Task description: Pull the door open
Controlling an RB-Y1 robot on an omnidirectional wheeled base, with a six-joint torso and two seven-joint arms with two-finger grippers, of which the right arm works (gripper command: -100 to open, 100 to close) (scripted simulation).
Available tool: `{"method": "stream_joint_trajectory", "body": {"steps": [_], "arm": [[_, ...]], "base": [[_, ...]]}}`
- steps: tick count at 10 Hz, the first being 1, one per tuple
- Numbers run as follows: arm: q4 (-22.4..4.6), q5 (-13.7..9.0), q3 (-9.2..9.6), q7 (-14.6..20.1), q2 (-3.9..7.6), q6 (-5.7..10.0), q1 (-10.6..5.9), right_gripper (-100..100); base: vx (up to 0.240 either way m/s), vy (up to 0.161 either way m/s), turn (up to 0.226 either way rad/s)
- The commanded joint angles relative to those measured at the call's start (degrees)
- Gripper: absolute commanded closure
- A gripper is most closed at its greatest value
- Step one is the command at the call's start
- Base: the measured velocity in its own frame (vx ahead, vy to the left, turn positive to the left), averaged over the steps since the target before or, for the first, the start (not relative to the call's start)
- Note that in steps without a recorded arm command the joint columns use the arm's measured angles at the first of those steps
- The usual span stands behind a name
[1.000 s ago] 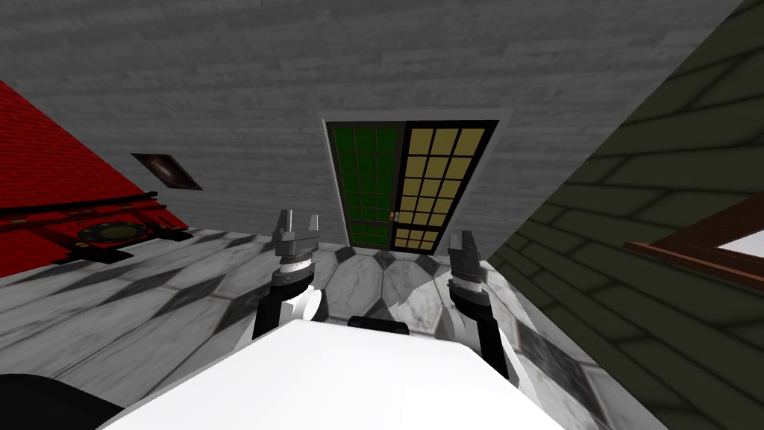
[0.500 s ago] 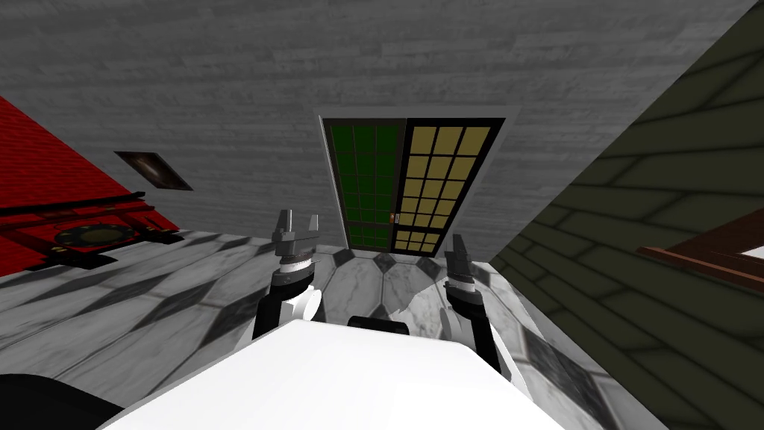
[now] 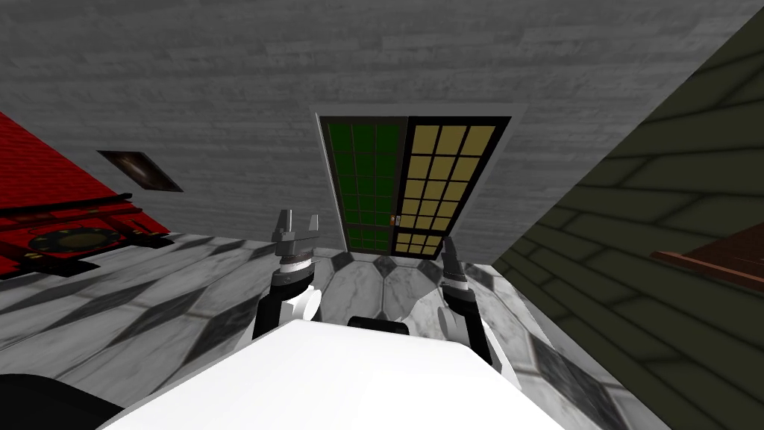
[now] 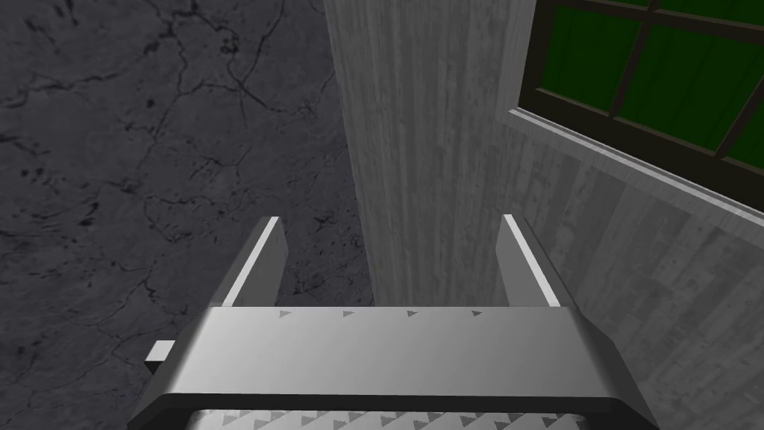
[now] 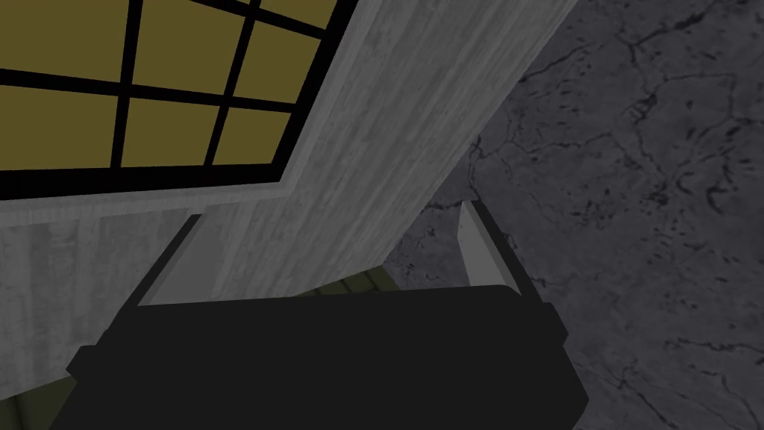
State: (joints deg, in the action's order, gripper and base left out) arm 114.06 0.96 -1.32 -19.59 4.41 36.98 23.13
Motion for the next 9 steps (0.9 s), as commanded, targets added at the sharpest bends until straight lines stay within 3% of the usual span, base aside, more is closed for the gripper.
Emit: {"method": "stream_joint_trajectory", "body": {"steps": [1, 9], "arm": [[-2.04, 0.28, 0.08, -1.7, 0.16, 0.69, -0.24, -100], [-11.7, 1.71, 0.19, -10.26, 0.97, 2.05, -2.6, -100]], "base": [[0.113, 0.024, -0.01], [0.112, 0.035, -0.018]]}}
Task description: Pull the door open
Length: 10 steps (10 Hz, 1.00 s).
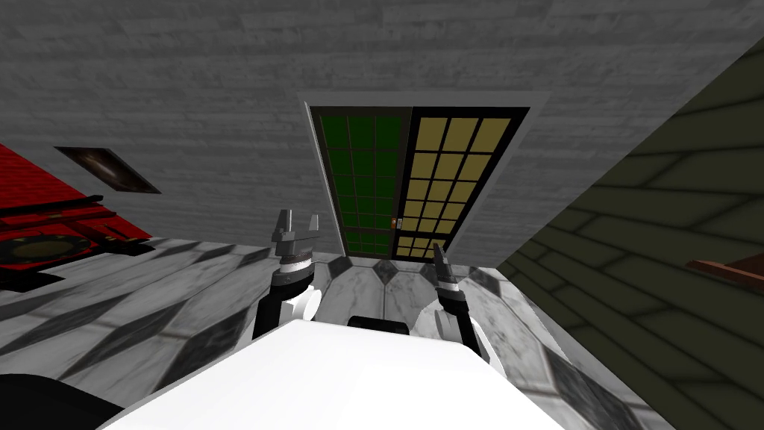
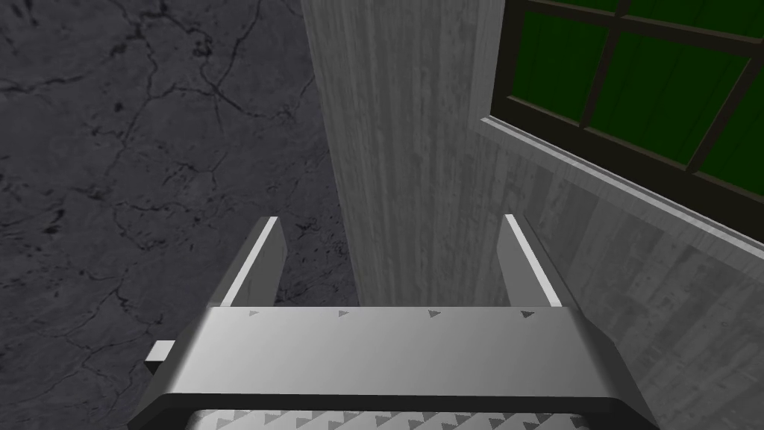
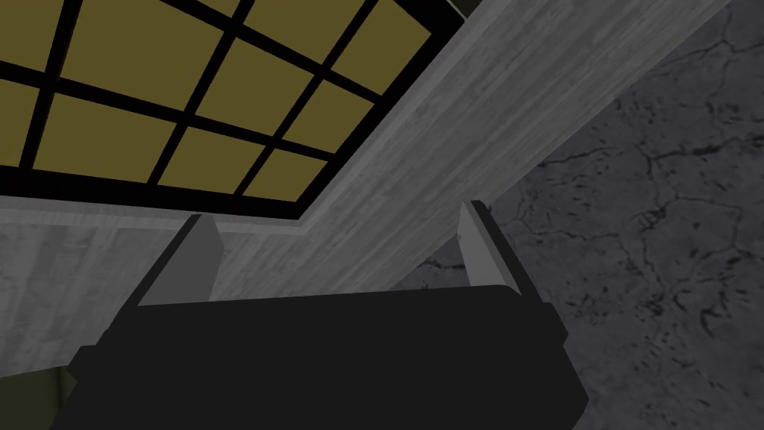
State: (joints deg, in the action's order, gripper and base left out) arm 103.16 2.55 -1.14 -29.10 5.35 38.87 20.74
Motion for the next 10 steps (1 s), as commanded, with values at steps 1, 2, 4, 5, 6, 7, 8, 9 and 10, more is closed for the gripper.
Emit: {"method": "stream_joint_trajectory", "body": {"steps": [1, 2, 4, 5, 6, 7, 8, 9, 10], "arm": [[-1.95, 0.29, 0.03, -1.79, 0.1, 0.33, -0.5, -100], [-3.11, 0.46, 0.04, -2.82, 0.17, 0.5, -0.79, -100], [-5.44, 0.8, 0.07, -4.88, 0.31, 0.83, -1.36, -100], [-6.6, 0.98, 0.08, -5.92, 0.38, 0.99, -1.65, -100], [-7.79, 1.15, 0.09, -6.97, 0.43, 1.16, -1.95, -100], [-8.98, 1.33, 0.11, -8.04, 0.48, 1.33, -2.25, -100], [-10.18, 1.51, 0.12, -9.1, 0.54, 1.5, -2.55, -100], [-11.37, 1.68, 0.13, -10.16, 0.59, 1.67, -2.85, -100], [-12.57, 1.86, 0.15, -11.23, 0.64, 1.84, -3.15, -100]], "base": [[0.1, 0.041, -0.021], [0.098, 0.045, -0.017], [0.092, 0.035, -0.019], [0.089, 0.037, -0.018], [0.099, 0.027, -0.02], [0.1, 0.022, -0.018], [0.094, 0.026, -0.02], [0.1, 0.043, -0.021], [0.105, 0.051, -0.018]]}}
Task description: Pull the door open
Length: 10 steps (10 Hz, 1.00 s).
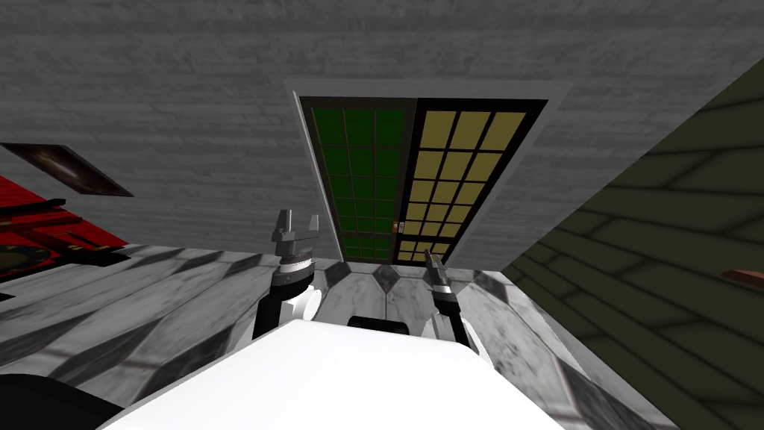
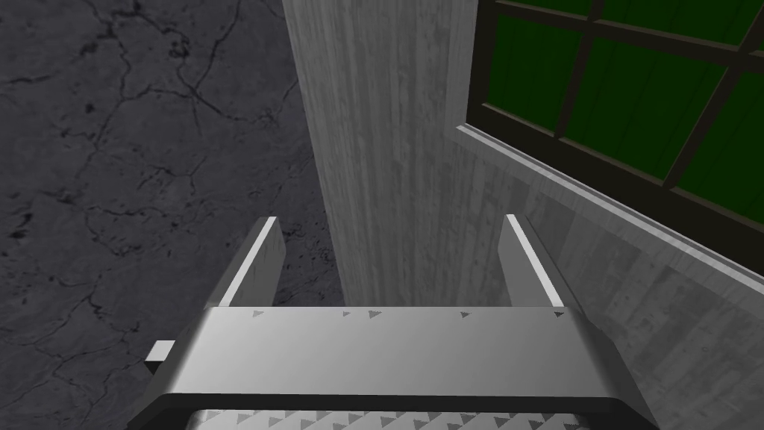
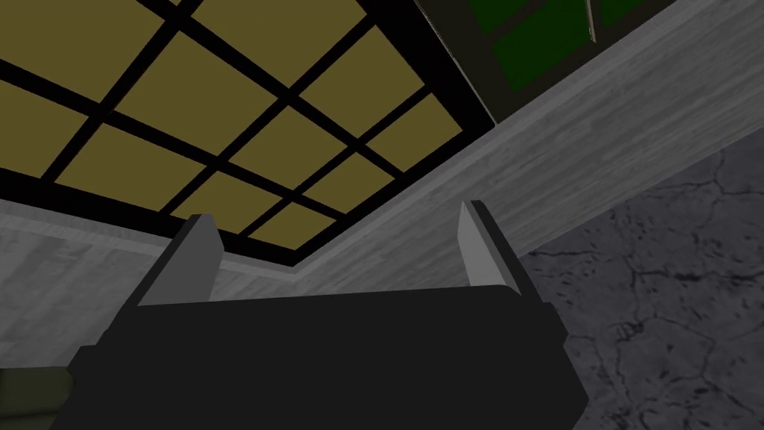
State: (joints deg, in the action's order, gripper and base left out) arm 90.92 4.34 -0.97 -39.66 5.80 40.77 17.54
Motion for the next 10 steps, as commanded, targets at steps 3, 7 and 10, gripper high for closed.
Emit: {"method": "stream_joint_trajectory", "body": {"steps": [3, 7, 10], "arm": [[-3.92, 0.6, 0.02, -3.85, 0.32, 0.44, -0.86, -100], [-8.69, 1.31, 0.07, -8.1, 0.46, 1.12, -2.08, -100], [-12.16, 1.82, 0.11, -11.2, 0.53, 1.61, -2.98, -100]], "base": [[0.093, 0.042, -0.02], [0.099, 0.026, -0.018], [0.104, 0.029, -0.02]]}}
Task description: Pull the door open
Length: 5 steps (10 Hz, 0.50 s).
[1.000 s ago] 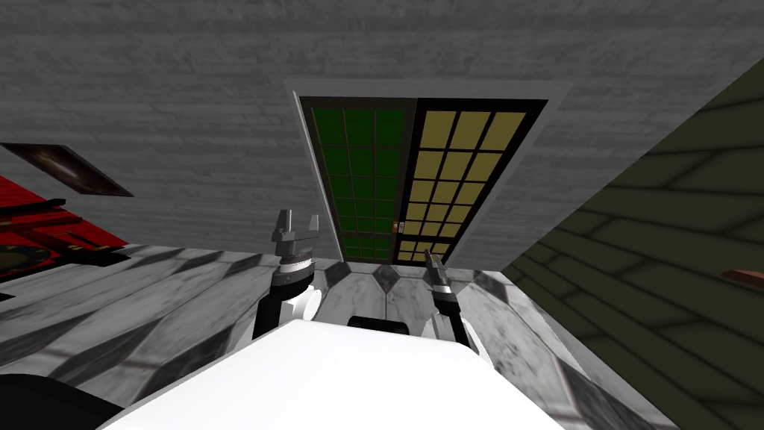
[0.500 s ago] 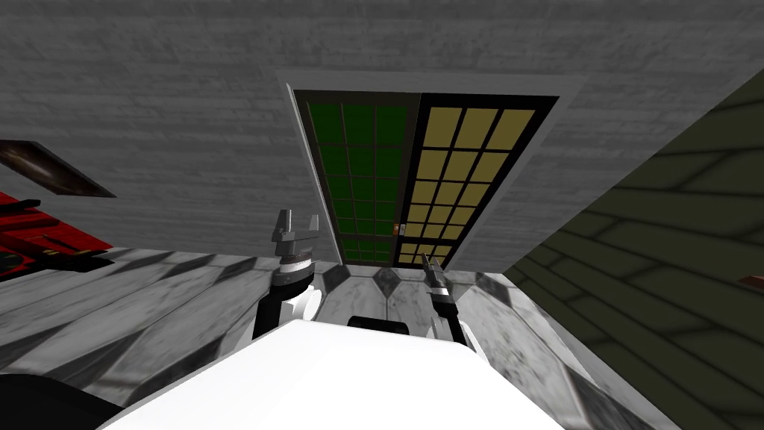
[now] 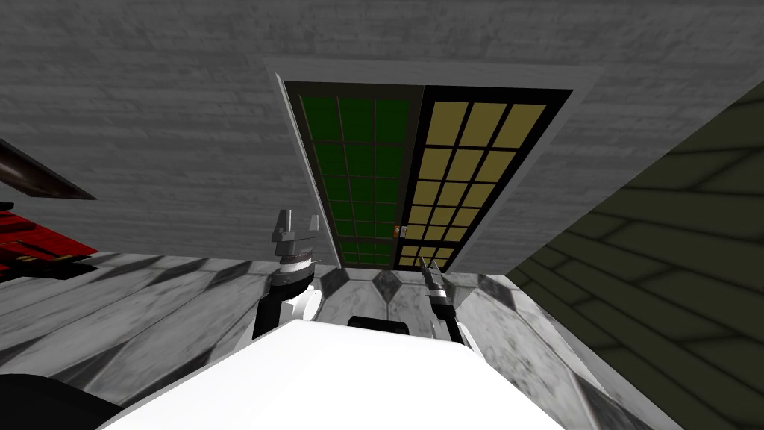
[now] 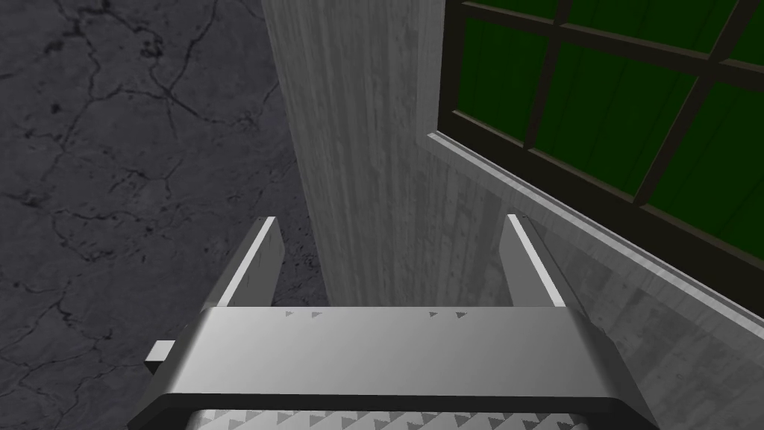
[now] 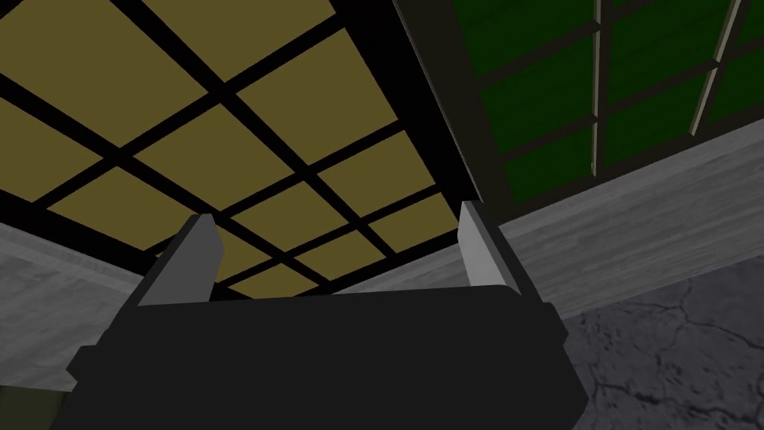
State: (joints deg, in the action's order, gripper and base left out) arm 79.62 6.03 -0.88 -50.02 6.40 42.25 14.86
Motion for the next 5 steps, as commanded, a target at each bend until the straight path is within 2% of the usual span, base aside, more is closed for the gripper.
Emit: {"method": "stream_joint_trajectory", "body": {"steps": [1, 5], "arm": [[-2.02, 0.3, 0.04, -1.88, -0.04, 0.3, -0.6, -100], [-6.49, 0.97, 0.09, -5.87, 0.03, 0.93, -1.78, -100]], "base": [[0.081, 0.033, -0.019], [0.099, 0.03, -0.018]]}}
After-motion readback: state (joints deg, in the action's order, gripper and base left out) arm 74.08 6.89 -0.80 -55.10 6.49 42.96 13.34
